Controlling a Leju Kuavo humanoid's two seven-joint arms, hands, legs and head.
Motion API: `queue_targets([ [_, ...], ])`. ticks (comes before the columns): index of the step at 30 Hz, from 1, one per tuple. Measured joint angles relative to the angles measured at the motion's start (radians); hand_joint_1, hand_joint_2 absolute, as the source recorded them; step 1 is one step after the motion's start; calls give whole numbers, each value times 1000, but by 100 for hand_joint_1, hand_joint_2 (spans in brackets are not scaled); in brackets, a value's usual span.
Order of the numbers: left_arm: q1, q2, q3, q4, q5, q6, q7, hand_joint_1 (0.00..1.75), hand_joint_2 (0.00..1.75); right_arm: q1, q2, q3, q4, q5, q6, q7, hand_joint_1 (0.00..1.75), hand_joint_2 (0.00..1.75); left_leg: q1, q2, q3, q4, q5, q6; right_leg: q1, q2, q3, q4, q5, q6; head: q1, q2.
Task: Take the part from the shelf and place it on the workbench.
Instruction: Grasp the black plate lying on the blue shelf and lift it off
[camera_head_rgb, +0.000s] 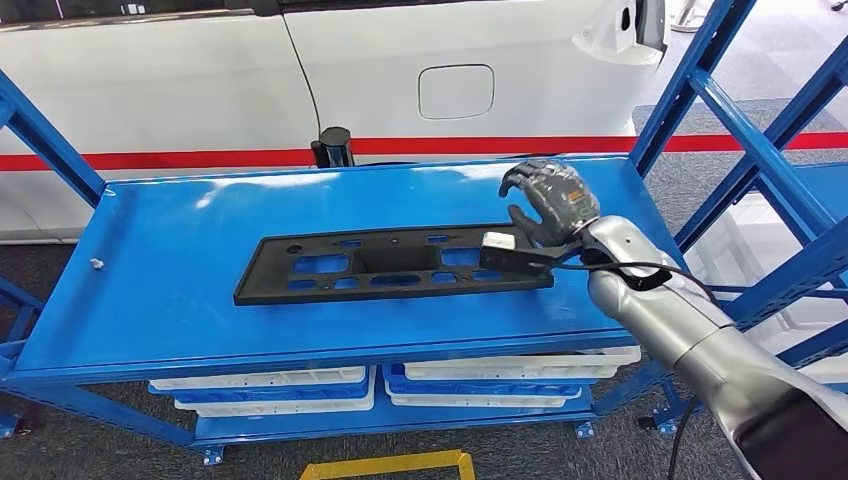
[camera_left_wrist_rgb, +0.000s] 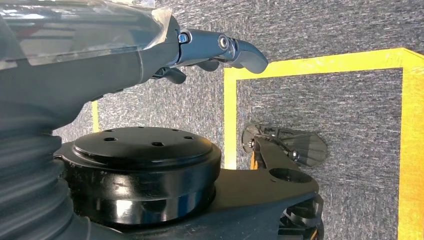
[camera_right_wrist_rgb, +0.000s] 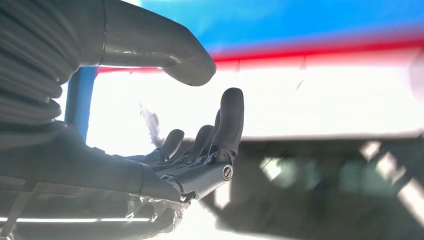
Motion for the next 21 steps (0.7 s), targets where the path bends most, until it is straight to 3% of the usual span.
queue_targets([
  [11, 0, 0, -11, 0, -4, -10, -9, 0, 175, -297, -46, -390, 170, -64, -41, -66, 175, 175, -1, -2, -4, 0, 1, 1, -1, -1, -3, 0, 0, 0, 0, 0],
  [21, 0, 0, -12, 0, 2, -14, -23, 0, 175, -355, -68, -510, 213, -84, -47, -99, 175, 175, -1, 0, -4, 0, 1, 1, -1, -1, -3, 0, 0, 0, 0, 0],
])
